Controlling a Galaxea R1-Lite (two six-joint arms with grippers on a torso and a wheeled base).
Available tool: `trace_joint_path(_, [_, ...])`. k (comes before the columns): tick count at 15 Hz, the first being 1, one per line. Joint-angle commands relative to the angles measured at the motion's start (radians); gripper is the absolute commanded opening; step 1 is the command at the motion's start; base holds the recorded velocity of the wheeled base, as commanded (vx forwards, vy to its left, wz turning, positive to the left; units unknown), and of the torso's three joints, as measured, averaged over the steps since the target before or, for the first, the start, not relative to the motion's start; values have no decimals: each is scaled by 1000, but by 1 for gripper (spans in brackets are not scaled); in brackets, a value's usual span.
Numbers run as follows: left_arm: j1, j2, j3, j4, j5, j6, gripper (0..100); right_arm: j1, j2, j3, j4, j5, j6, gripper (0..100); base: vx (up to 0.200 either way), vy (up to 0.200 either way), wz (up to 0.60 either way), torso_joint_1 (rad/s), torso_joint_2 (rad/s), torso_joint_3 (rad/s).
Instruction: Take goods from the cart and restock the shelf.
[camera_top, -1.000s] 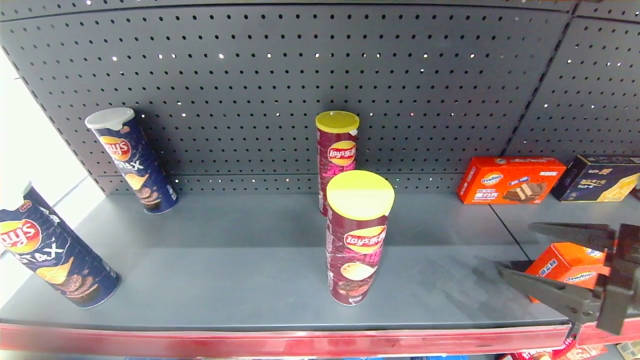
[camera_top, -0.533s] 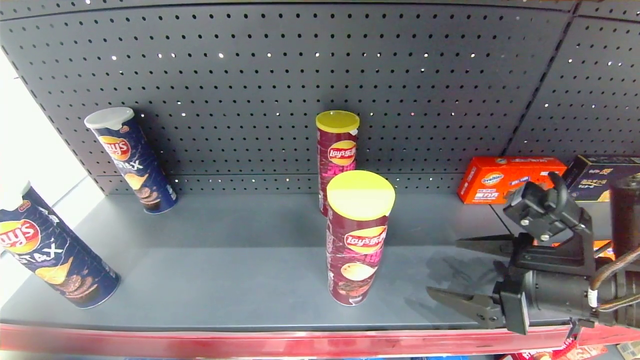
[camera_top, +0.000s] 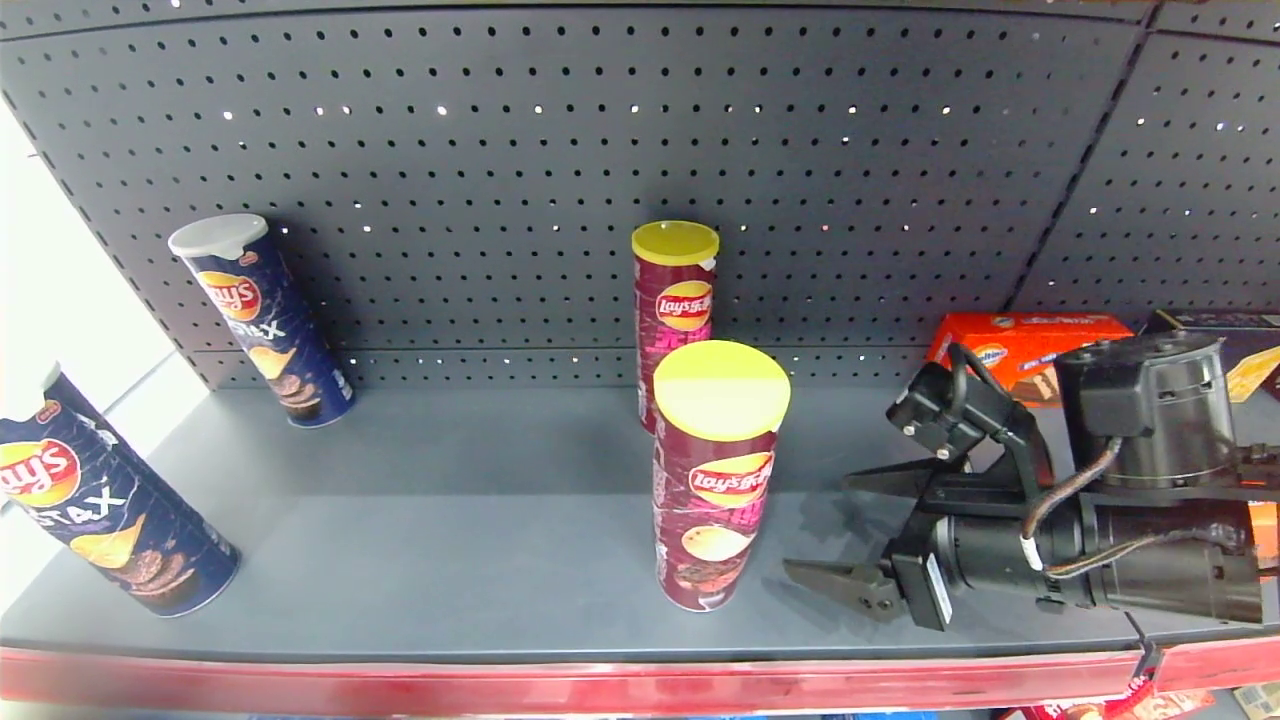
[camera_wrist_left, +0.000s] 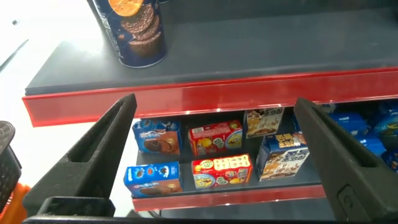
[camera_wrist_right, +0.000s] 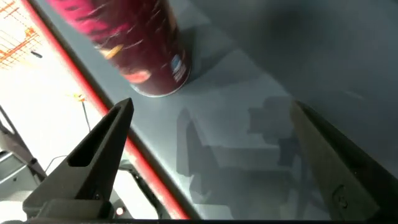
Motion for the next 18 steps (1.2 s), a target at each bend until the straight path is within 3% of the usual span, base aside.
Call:
trace_joint_path(1, [0, 2, -1, 0, 0, -1, 100, 1, 46, -29, -1, -2, 1, 100, 0, 0, 0, 0, 0, 0])
trace_joint_path(18, [0, 2, -1, 0, 7, -9, 100, -16, 154, -114, -37, -4, -1, 100, 0, 0, 0, 0, 0, 0])
